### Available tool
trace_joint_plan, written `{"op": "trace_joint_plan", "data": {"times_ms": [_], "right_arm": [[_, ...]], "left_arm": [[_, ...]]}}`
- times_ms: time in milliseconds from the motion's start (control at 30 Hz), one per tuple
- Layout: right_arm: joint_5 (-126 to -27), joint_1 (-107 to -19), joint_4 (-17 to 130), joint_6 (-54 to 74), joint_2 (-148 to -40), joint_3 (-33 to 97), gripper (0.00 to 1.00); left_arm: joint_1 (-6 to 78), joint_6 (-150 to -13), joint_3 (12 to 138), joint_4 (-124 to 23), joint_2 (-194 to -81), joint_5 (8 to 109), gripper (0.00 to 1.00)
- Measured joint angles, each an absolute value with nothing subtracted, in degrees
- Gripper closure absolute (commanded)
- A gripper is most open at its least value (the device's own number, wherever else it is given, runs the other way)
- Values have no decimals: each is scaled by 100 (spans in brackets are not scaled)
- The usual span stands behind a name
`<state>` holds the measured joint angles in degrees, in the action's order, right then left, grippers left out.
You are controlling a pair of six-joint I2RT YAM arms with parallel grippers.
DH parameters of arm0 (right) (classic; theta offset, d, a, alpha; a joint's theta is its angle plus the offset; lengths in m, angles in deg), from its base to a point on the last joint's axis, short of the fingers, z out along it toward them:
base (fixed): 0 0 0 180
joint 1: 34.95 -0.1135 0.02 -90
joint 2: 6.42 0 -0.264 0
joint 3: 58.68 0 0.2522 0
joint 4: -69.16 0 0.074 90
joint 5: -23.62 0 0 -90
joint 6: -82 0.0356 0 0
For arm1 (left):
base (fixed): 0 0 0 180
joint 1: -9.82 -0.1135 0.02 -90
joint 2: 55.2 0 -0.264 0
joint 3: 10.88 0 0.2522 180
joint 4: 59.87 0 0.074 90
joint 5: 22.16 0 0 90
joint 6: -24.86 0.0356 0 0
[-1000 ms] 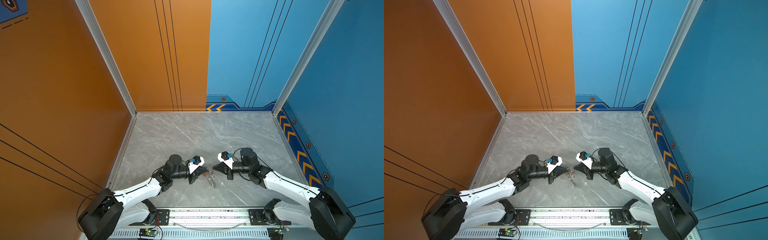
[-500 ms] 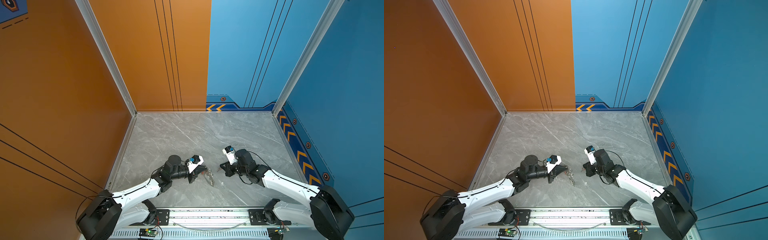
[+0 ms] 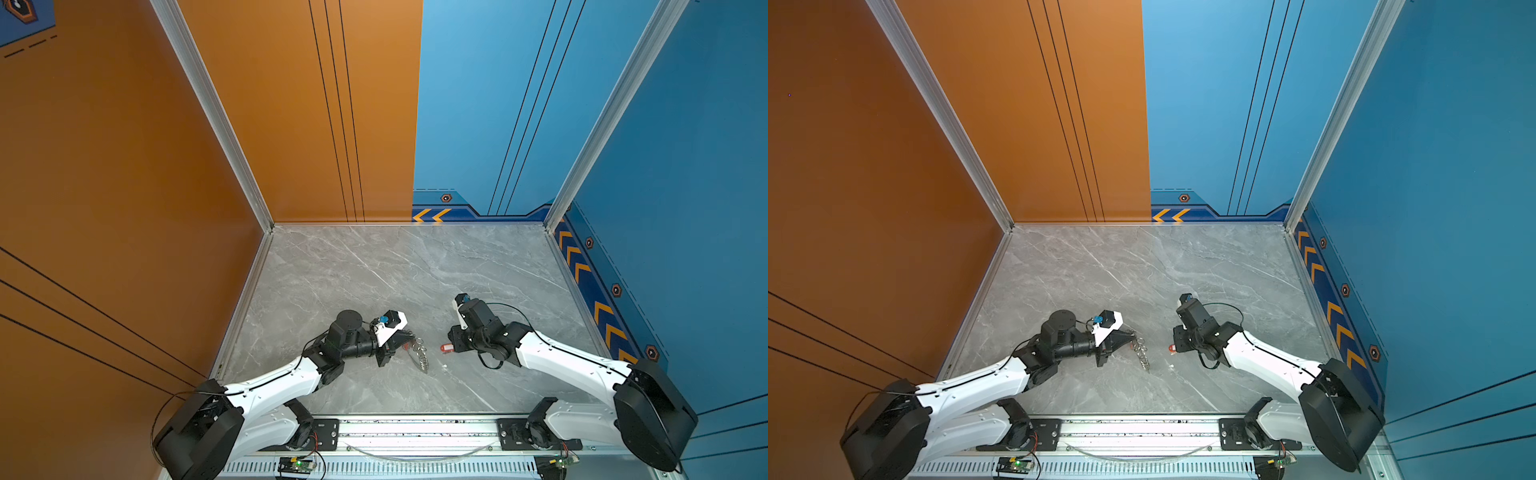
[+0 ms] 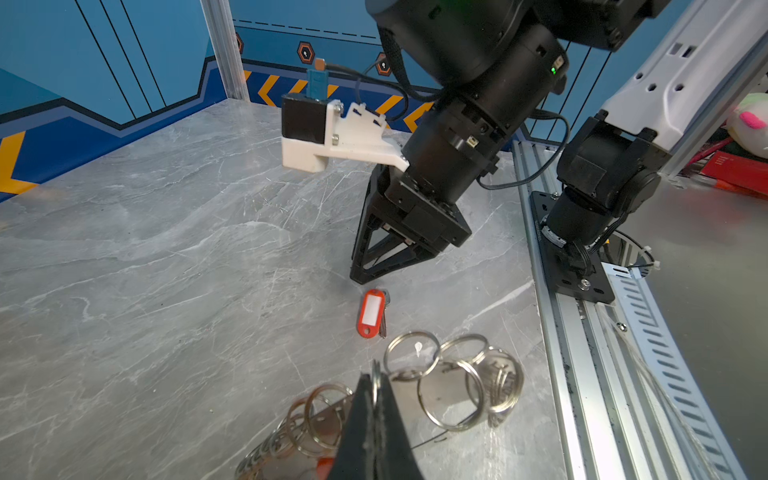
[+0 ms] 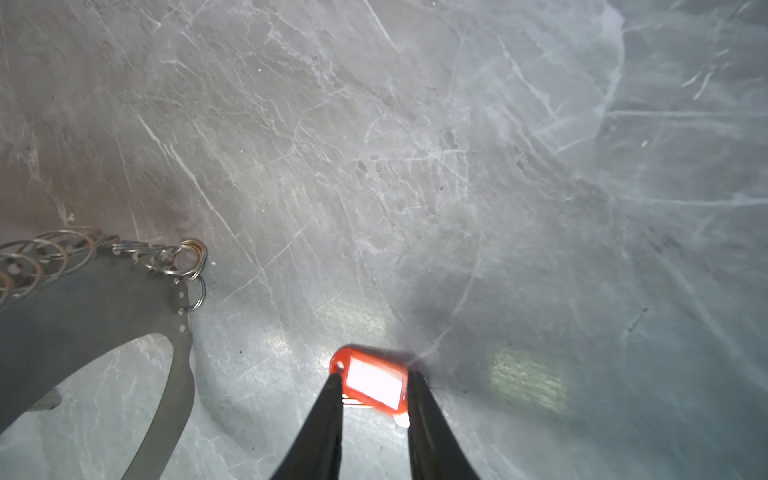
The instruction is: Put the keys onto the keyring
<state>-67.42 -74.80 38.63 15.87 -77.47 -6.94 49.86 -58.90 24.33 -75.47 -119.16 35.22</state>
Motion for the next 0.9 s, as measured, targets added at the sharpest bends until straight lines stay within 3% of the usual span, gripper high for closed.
{"op": "trace_joint_plan", "data": {"times_ms": [433, 900], "right_arm": [[-9000, -8031, 4822, -1038, -6790, -699, 74], [-10311, -7920, 5117, -2041, -6842, -871, 79]], "left_arm": [[4988, -5850, 2433, -7571, -12069, 2717, 100], [4992, -5850, 2433, -7595, -12133, 2464, 100]]}}
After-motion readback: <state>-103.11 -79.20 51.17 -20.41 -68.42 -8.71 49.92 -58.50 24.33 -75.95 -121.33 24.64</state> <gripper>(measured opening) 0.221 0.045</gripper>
